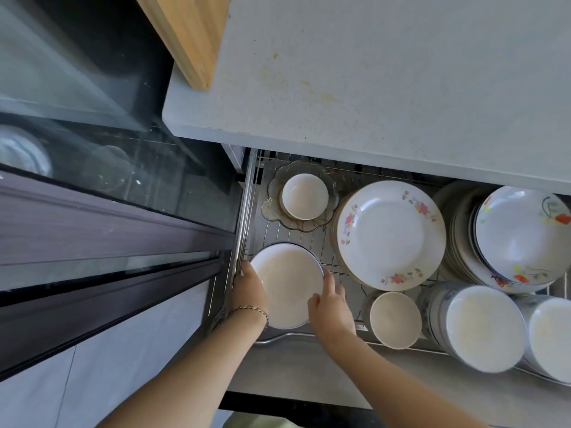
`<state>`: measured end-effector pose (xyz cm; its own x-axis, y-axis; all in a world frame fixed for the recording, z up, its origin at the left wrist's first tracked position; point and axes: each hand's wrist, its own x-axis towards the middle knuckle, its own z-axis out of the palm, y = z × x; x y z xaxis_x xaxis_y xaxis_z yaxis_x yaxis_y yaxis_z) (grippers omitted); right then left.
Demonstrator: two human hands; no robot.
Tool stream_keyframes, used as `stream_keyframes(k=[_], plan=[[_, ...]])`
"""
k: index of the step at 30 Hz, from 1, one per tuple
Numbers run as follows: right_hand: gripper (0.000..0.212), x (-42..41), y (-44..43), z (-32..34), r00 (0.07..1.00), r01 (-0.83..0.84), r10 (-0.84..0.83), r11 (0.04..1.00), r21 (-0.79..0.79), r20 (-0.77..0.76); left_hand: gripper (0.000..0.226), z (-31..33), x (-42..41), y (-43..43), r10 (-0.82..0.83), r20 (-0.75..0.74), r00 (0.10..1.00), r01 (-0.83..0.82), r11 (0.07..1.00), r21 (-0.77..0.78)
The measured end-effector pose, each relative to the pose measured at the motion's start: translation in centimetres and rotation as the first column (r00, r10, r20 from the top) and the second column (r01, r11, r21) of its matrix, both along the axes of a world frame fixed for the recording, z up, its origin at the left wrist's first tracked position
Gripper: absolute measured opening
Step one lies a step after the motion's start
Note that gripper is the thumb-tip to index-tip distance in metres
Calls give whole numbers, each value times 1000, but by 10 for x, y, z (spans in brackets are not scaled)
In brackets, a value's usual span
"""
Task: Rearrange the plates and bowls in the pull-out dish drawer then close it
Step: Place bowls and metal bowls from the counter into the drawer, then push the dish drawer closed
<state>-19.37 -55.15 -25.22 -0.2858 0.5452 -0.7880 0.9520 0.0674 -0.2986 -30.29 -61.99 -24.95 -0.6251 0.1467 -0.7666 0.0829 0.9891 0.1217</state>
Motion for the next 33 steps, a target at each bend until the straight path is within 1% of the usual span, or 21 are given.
stream_keyframes(k=[2,5,7,9,11,13,15,17,19,21,22,24,26,28,29,31,33], plan=[[57,3,3,-3,1000,24,-24,999,-27,-12,39,0,-1,1,109,43,993,-111,993,38],[59,5,9,-7,993,102,-110,984,-147,-49,52,0,-2,0,91,77,993,-95,994,49],[57,6,13,-7,990,119,-131,973,-197,-47,53,3,-3,-1,80,105,991,-85,996,42],[57,8,19,-2,987,148,-159,960,-236,-29,44,7,-3,-1,23,87,996,-24,1000,7],[59,13,25,4,986,157,-167,952,-264,-17,42,18,-2,-2,-103,47,994,106,993,-54],[56,21,33,14,991,128,-137,955,-266,-13,42,32,-1,-5,-249,5,969,248,964,-93],[50,34,41,24,992,120,-124,955,-270,2,36,49,-1,-8,-327,-49,944,323,944,-64],[43,52,50,37,993,121,-119,949,-290,23,21,67,2,-7,-311,-58,949,313,949,32],[38,72,59,51,990,136,-137,940,-314,21,12,80,11,-3,-243,17,970,240,964,118],[31,97,69,65,972,223,-234,912,-344,12,13,90,26,2,-149,74,986,132,973,191],[25,111,73,75,972,220,-233,920,-323,-2,13,97,37,4,-89,101,991,64,971,231],[22,139,82,93,987,145,-159,961,-237,-39,17,112,65,11,47,206,977,-114,940,322],[19,171,89,112,986,115,-134,975,-189,-94,24,124,100,16,163,329,930,-282,891,356],[8,208,95,127,974,165,-192,965,-206,-120,27,134,138,19,223,412,883,-378,859,345],[5,226,98,132,967,203,-231,954,-220,-106,28,136,158,19,253,453,855,-424,844,329],[17,264,102,135,955,273,-294,925,-263,-43,30,141,195,20,348,529,774,-541,797,267],[31,301,103,136,895,432,-445,843,-321,36,31,141,226,18,470,577,668,-658,736,162]])
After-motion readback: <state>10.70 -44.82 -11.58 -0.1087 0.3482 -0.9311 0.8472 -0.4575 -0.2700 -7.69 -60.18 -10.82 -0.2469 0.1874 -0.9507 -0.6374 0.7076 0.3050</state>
